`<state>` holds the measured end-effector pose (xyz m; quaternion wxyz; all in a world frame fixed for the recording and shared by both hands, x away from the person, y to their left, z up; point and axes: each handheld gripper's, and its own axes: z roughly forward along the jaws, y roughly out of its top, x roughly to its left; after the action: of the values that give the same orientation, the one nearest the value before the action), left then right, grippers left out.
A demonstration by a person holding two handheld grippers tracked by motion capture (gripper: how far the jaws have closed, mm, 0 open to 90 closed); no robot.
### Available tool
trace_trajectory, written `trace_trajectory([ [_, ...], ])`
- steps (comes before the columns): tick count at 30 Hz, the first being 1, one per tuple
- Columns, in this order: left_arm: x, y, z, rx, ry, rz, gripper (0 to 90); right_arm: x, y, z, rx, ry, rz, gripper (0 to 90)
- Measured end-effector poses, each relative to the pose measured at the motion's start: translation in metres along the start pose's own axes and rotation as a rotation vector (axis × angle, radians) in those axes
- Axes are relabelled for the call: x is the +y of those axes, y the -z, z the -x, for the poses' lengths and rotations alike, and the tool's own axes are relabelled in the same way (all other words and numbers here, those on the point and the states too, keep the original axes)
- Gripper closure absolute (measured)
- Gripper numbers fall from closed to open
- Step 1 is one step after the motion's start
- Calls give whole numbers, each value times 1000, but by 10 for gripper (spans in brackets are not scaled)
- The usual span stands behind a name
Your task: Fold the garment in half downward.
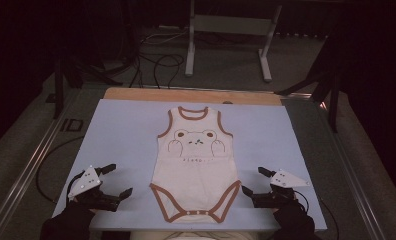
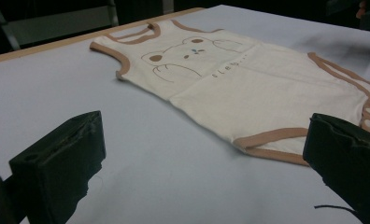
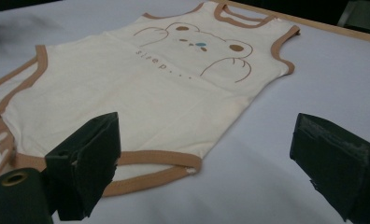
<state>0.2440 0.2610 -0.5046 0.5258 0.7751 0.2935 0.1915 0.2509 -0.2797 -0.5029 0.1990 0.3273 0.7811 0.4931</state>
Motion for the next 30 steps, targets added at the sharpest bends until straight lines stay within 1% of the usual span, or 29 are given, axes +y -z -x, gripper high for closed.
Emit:
trace_trajectory([
  [1,0,0,0,0,0,0,4,0,0,0,3,6,-6,85],
  [4,0,0,1,0,-6,-2,5,0,0,-1,9,1,-9,85],
  [5,0,0,1,0,-5,-2,4,0,1,-2,5,3,-10,85],
  [6,1,0,0,-2,-4,-2,4,1,1,-1,13,2,-10,85],
  [9,1,0,-1,-4,0,5,5,0,1,-1,15,-5,-10,85],
  [11,2,-1,-1,4,1,-6,4,1,0,-1,13,-10,-17,84],
  [12,2,-1,-1,4,0,-2,5,1,0,-1,17,-13,-21,83],
  [14,3,0,-1,3,0,0,4,2,1,-2,18,-5,-25,81],
  [15,4,0,0,2,1,6,5,2,1,-1,30,-31,-19,81],
  [17,5,1,0,-2,1,8,5,3,2,-1,30,-34,-18,81],
  [19,5,1,1,-2,1,3,4,6,4,-4,19,-18,-18,81],
  [24,10,3,2,-13,13,13,5,13,8,-9,14,-25,0,81],
  [27,14,3,3,-18,7,16,5,20,12,-11,4,-27,13,81],
  [28,15,3,3,-27,12,16,5,20,12,-11,4,-27,13,81],
  [30,18,2,5,-26,5,10,5,23,14,-11,4,-30,26,81],
])
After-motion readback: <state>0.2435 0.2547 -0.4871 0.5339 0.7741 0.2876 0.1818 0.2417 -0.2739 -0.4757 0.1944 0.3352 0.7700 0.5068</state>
